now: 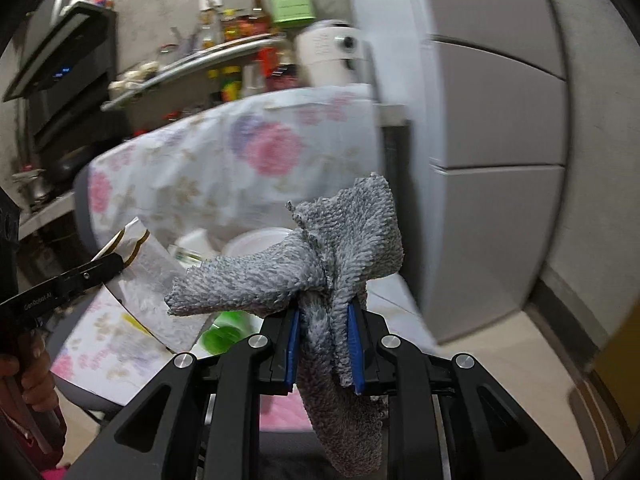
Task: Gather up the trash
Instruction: 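Grasp the white paper wrapper with the left gripper while the right holds the rag, then carry both items to the trash bin and open both grippers over it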
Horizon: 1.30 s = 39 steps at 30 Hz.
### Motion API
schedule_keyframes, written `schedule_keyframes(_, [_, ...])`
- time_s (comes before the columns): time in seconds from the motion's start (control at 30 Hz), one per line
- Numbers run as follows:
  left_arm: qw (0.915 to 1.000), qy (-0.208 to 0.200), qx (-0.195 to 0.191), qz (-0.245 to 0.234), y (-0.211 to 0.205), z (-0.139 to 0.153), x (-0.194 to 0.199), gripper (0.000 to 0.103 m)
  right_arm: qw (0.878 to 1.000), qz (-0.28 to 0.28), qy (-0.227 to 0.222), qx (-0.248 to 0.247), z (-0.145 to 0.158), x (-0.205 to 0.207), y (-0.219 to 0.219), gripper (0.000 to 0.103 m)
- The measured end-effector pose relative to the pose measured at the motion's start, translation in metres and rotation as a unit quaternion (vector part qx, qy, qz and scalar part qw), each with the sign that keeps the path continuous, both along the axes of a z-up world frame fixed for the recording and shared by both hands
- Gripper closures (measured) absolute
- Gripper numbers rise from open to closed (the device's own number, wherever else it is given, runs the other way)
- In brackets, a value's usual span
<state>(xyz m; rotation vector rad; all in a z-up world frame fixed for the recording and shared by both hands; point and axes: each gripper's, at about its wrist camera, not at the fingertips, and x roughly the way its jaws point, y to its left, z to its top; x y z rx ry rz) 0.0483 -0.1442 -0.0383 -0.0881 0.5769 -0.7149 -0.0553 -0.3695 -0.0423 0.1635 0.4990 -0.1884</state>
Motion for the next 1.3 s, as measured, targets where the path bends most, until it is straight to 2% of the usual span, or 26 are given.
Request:
schedule_keyframes(0.17, [0.9964, 0.009, 0.002, -0.084, -0.070, -0.034, -0.021, 0.101, 0.996, -0.078, 0.030, 0.004, -0.027, -0.048, -0.049, 0.081])
schedule_keyframes(0.3, [0.9875, 0.019, 0.021, -0.155, -0.131, -0.064, -0.042, 0.101, 0.988, -0.143, 0.063, 0.018, -0.061, -0.089, -0.088, 0.081])
schedule_keyframes(0.4, [0.9805, 0.031, 0.033, -0.191, -0.166, -0.082, -0.053, 0.101, 0.981, -0.175, 0.083, 0.032, -0.087, -0.111, -0.109, 0.081])
schedule_keyframes(0.6, [0.9653, 0.041, 0.067, -0.249, -0.221, -0.117, -0.076, 0.101, 0.972, -0.200, 0.103, 0.071, -0.124, -0.139, -0.136, 0.080])
schedule_keyframes(0.73, [0.9618, 0.031, 0.079, -0.260, -0.240, -0.129, -0.085, 0.101, 0.972, -0.202, 0.090, 0.080, -0.133, -0.145, -0.143, 0.074])
schedule_keyframes(0.83, [0.9629, 0.021, 0.078, -0.258, -0.248, -0.129, -0.088, 0.099, 0.972, -0.201, 0.089, 0.080, -0.138, -0.145, -0.148, 0.067])
schedule_keyframes(0.9, [0.9631, 0.021, 0.081, -0.256, -0.253, -0.131, -0.088, 0.092, 0.972, -0.202, 0.092, 0.080, -0.143, -0.143, -0.152, 0.060])
schedule_keyframes(0.93, [0.9639, 0.021, 0.082, -0.252, -0.257, -0.133, -0.088, 0.077, 0.972, -0.201, 0.095, 0.082, -0.146, -0.140, -0.153, 0.056])
schedule_keyframes(0.97, [0.9646, 0.022, 0.082, -0.250, -0.260, -0.133, -0.087, 0.062, 0.971, -0.203, 0.097, 0.083, -0.148, -0.136, -0.156, 0.047])
schedule_keyframes(1.07, [0.9654, 0.030, 0.082, -0.246, -0.265, -0.136, -0.082, 0.060, 0.966, -0.213, 0.112, 0.093, -0.158, -0.130, -0.162, 0.040])
schedule_keyframes(1.13, [0.9665, 0.031, 0.083, -0.241, -0.261, -0.134, -0.079, 0.060, 0.963, -0.218, 0.113, 0.110, -0.162, -0.130, -0.166, 0.039])
schedule_keyframes(1.3, [0.9732, 0.016, 0.084, -0.213, -0.238, -0.123, -0.069, 0.060, 0.964, -0.223, 0.100, 0.101, -0.141, -0.133, -0.162, 0.038])
